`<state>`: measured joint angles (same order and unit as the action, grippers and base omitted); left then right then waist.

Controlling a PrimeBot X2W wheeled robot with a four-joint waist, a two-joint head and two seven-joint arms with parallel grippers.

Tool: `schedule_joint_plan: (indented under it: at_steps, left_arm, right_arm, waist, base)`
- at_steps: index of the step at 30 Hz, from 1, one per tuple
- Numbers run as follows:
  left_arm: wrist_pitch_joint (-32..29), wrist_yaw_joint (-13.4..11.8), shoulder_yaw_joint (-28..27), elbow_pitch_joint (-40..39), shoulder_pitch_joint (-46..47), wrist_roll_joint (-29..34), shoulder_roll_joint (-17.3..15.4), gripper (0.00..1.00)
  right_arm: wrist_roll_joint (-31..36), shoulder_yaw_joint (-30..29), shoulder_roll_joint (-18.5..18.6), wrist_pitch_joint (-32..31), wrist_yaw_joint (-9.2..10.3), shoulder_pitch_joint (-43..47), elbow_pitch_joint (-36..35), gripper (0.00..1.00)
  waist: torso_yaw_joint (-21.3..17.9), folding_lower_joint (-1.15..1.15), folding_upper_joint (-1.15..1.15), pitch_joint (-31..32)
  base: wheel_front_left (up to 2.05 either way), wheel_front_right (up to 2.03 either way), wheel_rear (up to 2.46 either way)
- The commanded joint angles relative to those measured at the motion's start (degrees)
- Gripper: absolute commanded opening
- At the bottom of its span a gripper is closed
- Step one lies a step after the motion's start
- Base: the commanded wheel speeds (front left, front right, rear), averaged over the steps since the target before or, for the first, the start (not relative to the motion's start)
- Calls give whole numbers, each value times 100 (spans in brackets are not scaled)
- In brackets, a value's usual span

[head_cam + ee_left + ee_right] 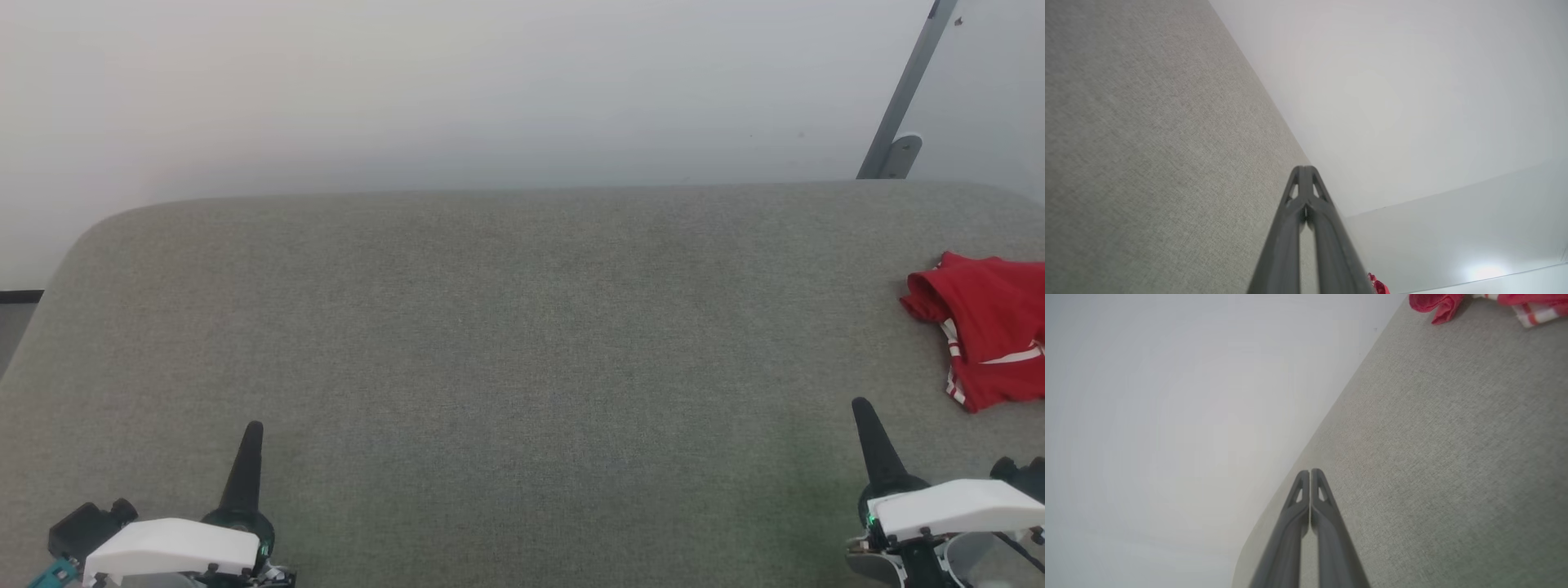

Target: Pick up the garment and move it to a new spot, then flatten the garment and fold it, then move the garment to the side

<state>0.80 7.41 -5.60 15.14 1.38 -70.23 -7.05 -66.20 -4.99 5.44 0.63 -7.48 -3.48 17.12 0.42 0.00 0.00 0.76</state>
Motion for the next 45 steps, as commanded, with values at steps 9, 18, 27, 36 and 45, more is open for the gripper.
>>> schedule_joint_plan:
  at_steps: [9,18,27,36,45]
  left_arm:
    - [-162,8,-43,-69,198,-464,66,0]
    - [-289,9,-59,-83,275,-834,133,0]
    - [-401,10,-71,-94,325,-1175,211,0]
    - [-510,11,-84,-105,404,-1488,280,0]
    - [-606,13,-92,-112,450,-1814,333,0]
  right_arm:
    - [-561,-35,-53,-156,-2,-151,-129,0]
    - [-996,-62,-95,-280,-2,-189,-174,0]
    - [-1398,-89,-134,-391,-2,-204,-203,0]
    - [-1774,-113,-176,-493,-2,-244,-245,0]
    - [-2121,-137,-218,-594,-2,-274,-284,0]
  waist:
    - [-6,0,0,-15]
    - [-13,0,0,-29]
    - [-19,0,0,-43]
    - [-25,0,0,-57]
    - [-31,0,0,-71]
  base:
    - [0,0,0]
    - [0,0,0]
    - [0,0,0]
    - [0,0,0]
    - [0,0,0]
